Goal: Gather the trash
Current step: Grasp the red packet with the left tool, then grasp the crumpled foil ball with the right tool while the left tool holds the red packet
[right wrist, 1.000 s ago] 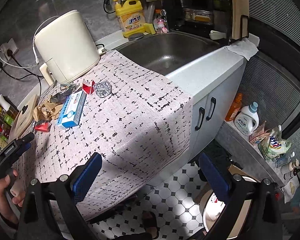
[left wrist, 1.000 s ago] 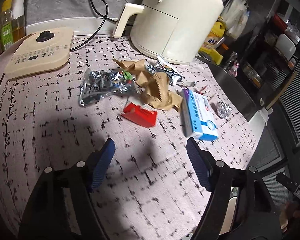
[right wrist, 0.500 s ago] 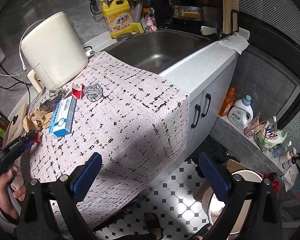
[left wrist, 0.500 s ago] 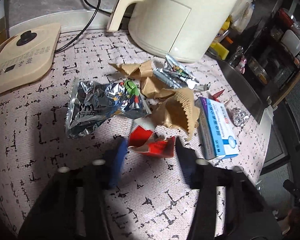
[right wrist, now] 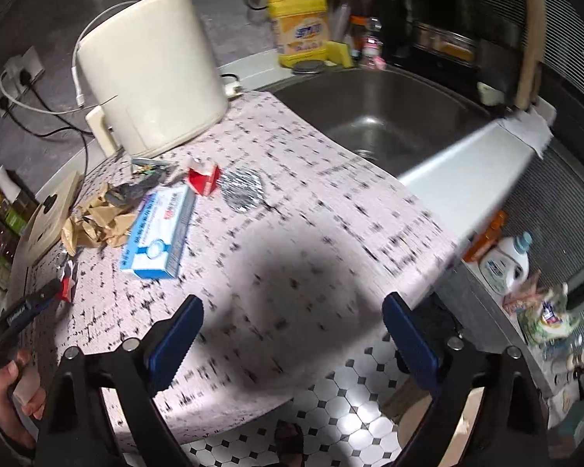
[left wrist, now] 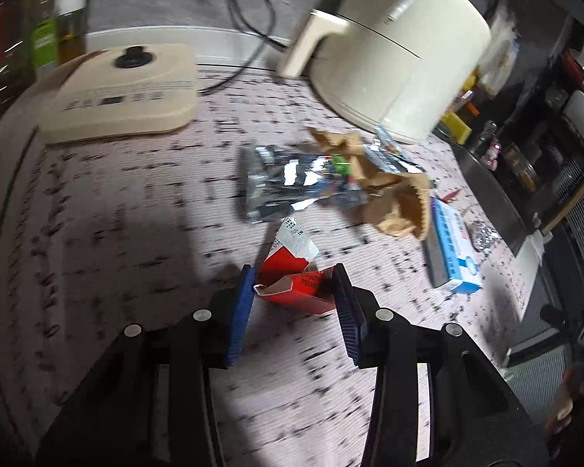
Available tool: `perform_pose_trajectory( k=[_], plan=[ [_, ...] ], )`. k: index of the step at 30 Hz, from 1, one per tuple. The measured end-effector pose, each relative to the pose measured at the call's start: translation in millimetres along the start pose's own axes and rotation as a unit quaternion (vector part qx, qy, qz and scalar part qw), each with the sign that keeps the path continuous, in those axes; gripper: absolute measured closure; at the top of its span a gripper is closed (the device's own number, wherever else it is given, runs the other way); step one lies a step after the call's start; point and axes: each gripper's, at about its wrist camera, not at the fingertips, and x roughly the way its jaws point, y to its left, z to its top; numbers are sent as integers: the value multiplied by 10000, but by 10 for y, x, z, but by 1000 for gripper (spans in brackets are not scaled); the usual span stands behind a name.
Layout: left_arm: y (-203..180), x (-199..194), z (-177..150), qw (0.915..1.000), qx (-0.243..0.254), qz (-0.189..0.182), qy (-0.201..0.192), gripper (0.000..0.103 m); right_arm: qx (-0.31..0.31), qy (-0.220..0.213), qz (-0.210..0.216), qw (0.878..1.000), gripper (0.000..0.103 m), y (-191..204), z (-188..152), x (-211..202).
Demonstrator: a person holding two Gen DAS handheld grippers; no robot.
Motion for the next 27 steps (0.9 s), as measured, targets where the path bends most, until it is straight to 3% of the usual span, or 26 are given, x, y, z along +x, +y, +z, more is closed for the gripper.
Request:
perform_pose_trajectory(
  k=[8, 17, 19, 22, 27],
  plan=[
    [502, -433, -149, 9966, -522, 594, -218, 62, -556, -57, 347, 9978, 28, 386, 366, 343],
    [778, -708, -304, 9920, -782, 942, -308, 62, -548, -7, 385, 9978, 29, 479, 698, 828],
    [794, -755, -323, 9916, -811, 944, -357, 62, -464, 43, 318, 9984, 34, 460, 759, 958],
    [826, -811, -345, 9904, -929, 927, -431, 62, -395, 242, 388, 9982, 65, 444, 781, 1103],
    [815, -839, -343, 9904, -948, 878, -489, 62, -614, 303, 423, 9968, 68, 516, 678, 1026]
  ],
)
